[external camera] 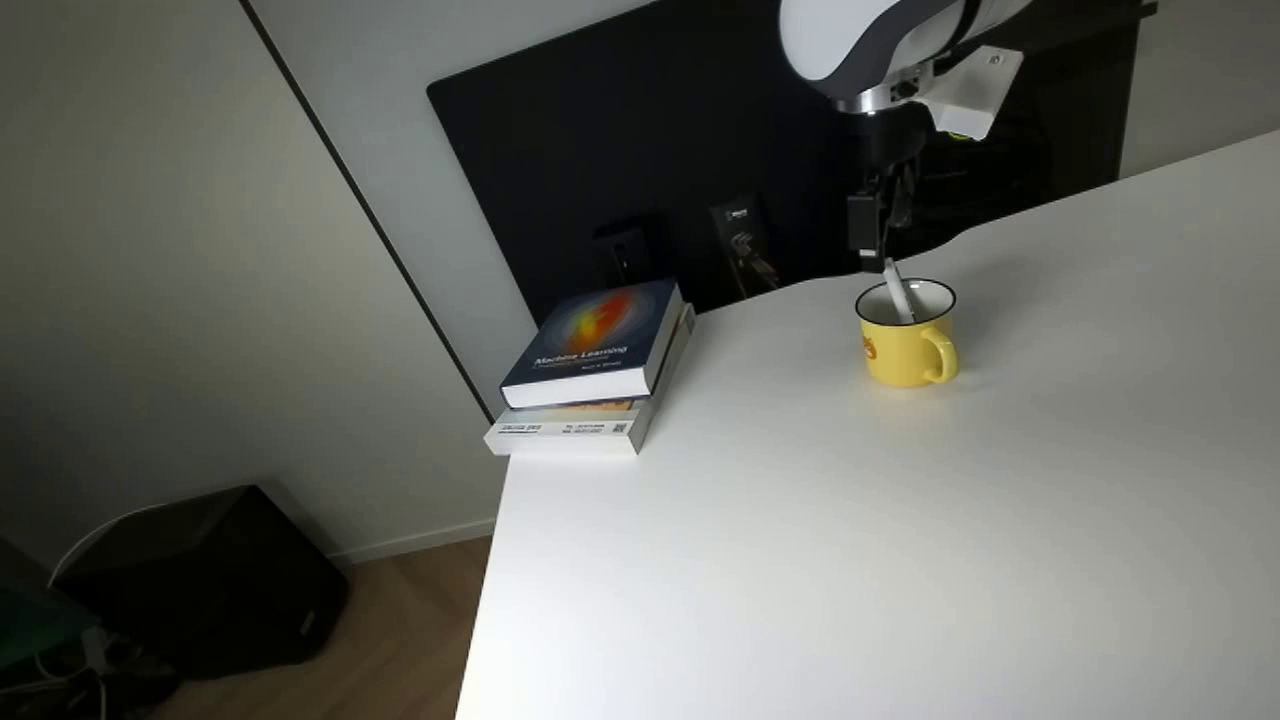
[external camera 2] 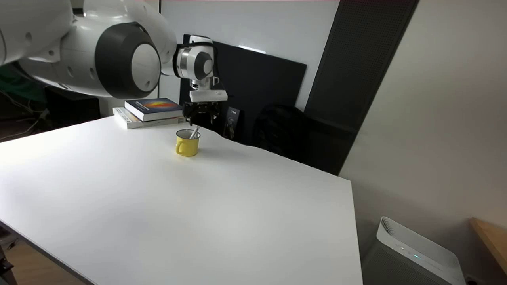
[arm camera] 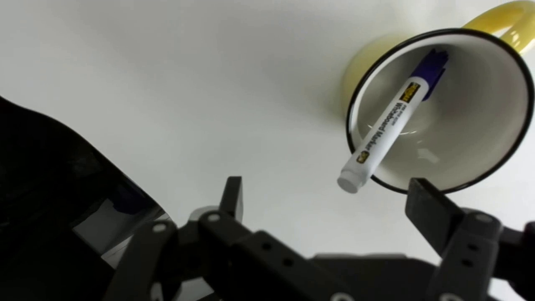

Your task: Take the marker out of the mug, put it on the table, then put it back in the mug

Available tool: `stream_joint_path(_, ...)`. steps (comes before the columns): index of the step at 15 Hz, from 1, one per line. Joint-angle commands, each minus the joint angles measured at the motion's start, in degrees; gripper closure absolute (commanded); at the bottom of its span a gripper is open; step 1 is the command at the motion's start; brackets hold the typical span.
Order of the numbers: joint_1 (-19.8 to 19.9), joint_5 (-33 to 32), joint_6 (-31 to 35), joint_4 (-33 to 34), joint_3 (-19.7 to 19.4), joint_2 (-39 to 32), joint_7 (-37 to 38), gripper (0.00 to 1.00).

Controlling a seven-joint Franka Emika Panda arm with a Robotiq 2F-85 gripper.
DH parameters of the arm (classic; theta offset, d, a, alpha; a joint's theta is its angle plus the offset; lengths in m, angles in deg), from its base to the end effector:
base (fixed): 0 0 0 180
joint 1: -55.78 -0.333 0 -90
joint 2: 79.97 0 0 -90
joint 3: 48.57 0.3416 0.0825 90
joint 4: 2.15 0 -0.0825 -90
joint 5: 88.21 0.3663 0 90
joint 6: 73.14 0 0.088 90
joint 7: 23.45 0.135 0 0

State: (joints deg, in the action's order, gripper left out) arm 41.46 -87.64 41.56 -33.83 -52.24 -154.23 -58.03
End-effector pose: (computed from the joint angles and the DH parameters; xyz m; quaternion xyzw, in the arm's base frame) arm 0.8128 0.1853 0.2056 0.9106 0.4052 0.0705 0.0398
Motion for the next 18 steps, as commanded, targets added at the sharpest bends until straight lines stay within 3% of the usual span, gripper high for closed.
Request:
stream_joint_path(1, 1.1, 1.9, -2.2, -0.5, 0.8, 0.9, 2.1, 0.0)
stream_joint_path(15, 3.5, 9.5, -3.7, 0.0, 2.3, 0.5, 1.6, 0.0)
stream_joint_path(16, 3.6, 9.7, -3.7, 0.0, 2.3, 0.5, 1.5, 0.25)
stream_joint_path(17, 3.6, 9.8, -3.7, 0.0, 2.3, 0.5, 1.5, 0.26)
stream_joint_path(18, 3.6, 9.9, -3.7, 0.0, 2.3, 0.5, 1.5, 0.33)
